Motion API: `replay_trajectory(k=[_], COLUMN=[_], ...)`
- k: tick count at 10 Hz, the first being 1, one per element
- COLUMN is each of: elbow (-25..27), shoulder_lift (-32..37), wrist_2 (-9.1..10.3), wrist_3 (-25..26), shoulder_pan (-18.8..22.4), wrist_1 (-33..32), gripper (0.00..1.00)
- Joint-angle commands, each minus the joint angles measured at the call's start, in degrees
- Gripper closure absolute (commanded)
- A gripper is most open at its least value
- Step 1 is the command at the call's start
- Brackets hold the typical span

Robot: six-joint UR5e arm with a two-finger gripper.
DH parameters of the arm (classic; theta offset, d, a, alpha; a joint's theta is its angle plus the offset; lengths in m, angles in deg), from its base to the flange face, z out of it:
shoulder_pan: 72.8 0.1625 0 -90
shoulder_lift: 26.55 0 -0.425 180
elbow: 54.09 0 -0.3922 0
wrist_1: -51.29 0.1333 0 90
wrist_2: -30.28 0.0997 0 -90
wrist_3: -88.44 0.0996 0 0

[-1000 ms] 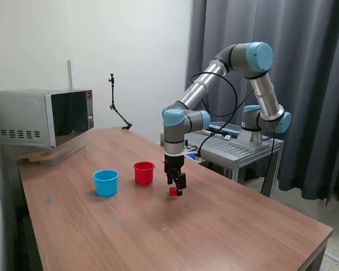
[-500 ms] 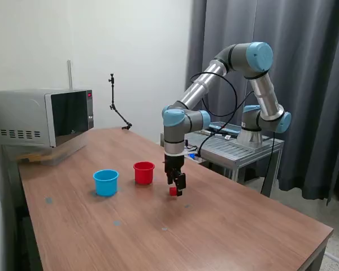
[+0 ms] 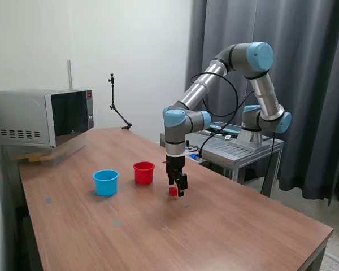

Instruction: Place red objects in the red bin, and blue objects in the blue bin.

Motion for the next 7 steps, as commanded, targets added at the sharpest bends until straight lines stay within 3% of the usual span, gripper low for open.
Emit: replay_trajectory(k=[1,6,7], elbow=[-0.07,-0.16,-0.16], shoulder_lift=[0.01,0.01,0.01], wrist_2=[-0.07,-0.07,-0.16], wrist_3=[0.0,0.0,0.0], shoulder_pan=[0.11,0.12,0.12], wrist_1=[0.0,0.0,0.0], gripper=[0.0,0.0,1.0])
